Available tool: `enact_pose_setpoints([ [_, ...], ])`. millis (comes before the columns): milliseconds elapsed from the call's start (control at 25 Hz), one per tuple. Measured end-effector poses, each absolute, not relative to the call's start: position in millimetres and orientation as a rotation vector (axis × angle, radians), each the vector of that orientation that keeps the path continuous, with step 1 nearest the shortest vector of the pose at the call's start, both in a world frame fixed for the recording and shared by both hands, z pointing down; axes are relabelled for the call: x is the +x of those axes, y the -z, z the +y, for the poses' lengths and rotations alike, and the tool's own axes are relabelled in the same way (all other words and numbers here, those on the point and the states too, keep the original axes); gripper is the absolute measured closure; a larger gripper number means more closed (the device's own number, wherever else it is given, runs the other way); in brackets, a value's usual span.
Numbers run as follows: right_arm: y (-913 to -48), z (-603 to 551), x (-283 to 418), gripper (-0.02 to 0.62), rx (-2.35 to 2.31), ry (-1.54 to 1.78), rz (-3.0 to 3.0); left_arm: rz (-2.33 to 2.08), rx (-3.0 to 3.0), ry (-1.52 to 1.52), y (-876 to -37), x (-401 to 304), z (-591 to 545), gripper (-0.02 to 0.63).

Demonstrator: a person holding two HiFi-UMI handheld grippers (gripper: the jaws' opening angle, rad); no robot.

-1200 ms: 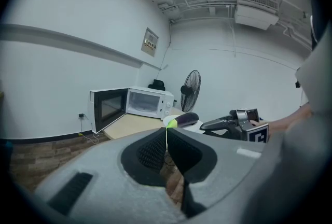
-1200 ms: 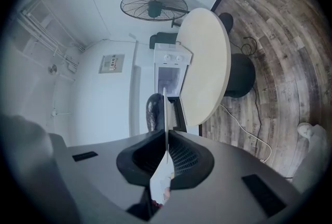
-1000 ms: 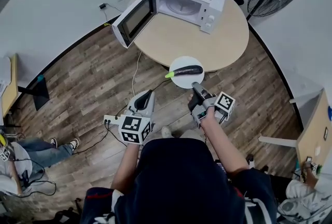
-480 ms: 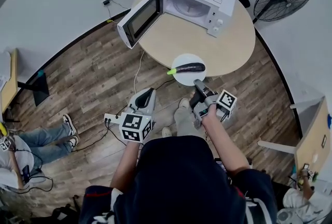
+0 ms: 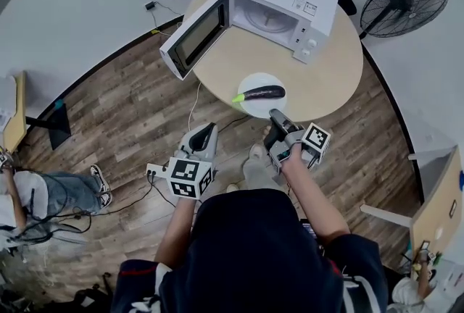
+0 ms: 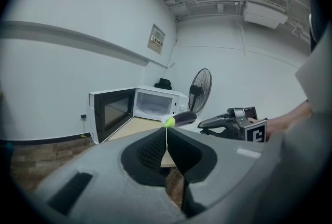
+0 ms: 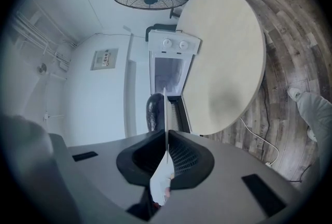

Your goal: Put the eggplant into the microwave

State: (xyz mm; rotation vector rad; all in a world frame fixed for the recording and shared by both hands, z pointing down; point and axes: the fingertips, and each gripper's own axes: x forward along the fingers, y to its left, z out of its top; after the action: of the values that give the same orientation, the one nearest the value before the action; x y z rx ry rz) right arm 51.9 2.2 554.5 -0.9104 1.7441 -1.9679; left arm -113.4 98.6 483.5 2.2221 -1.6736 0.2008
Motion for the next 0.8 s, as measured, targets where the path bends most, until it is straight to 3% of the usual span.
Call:
enact_pose_setpoints([
  [800, -553.1, -152.9, 62.8, 0.572, -0.869, 2.026, 1.778, -1.692, 2.188, -0.253, -472.9, -80.2, -50.5, 0.586],
])
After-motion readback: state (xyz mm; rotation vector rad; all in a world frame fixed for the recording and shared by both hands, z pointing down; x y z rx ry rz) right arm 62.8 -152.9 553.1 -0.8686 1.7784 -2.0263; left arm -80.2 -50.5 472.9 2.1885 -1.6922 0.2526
